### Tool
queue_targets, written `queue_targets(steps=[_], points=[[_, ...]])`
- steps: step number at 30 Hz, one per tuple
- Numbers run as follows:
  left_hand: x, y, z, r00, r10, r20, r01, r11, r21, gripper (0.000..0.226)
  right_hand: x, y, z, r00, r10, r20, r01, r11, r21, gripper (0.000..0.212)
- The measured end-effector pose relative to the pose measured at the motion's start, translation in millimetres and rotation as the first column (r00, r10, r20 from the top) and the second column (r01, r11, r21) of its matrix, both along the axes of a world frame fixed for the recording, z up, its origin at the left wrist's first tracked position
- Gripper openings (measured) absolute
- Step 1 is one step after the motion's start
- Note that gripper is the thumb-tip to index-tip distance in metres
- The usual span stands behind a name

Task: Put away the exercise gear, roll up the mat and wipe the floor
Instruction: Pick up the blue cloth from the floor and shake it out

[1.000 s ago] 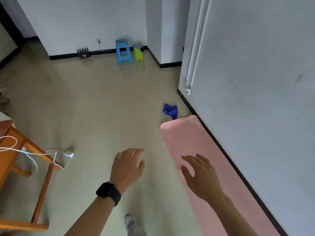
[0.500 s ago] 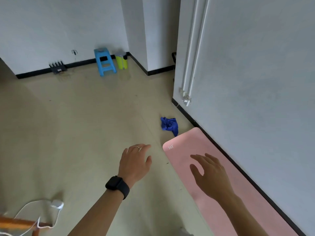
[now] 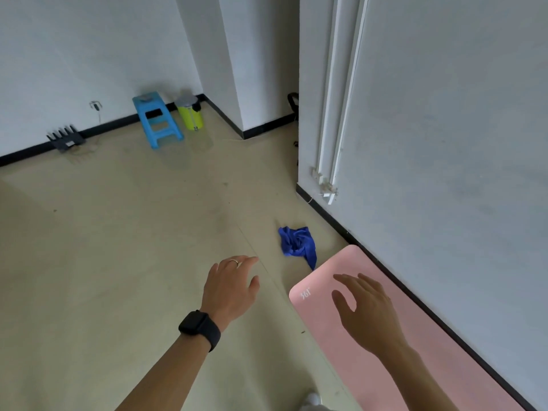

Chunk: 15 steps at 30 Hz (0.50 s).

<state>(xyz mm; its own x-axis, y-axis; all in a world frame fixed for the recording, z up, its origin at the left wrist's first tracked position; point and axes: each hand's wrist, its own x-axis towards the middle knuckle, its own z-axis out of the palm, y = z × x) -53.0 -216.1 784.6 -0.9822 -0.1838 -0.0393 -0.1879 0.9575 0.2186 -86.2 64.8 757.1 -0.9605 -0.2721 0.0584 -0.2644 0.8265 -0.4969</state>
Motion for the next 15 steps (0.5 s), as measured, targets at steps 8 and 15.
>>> queue_targets(steps=[8,15], points=[[-126,-68,-15,0.999,-0.028,0.036,0.026,0.998,0.056,0.047,-120,-65,-8,0.997,-0.025,0.07,0.021,0.998,0.051,0.039],[-254,-140,-48,0.979,-0.184,0.086,0.178,0.981,0.076,0.047,-204,-132,-33,0.976,-0.182,0.117,0.174,0.982,0.077,0.04]])
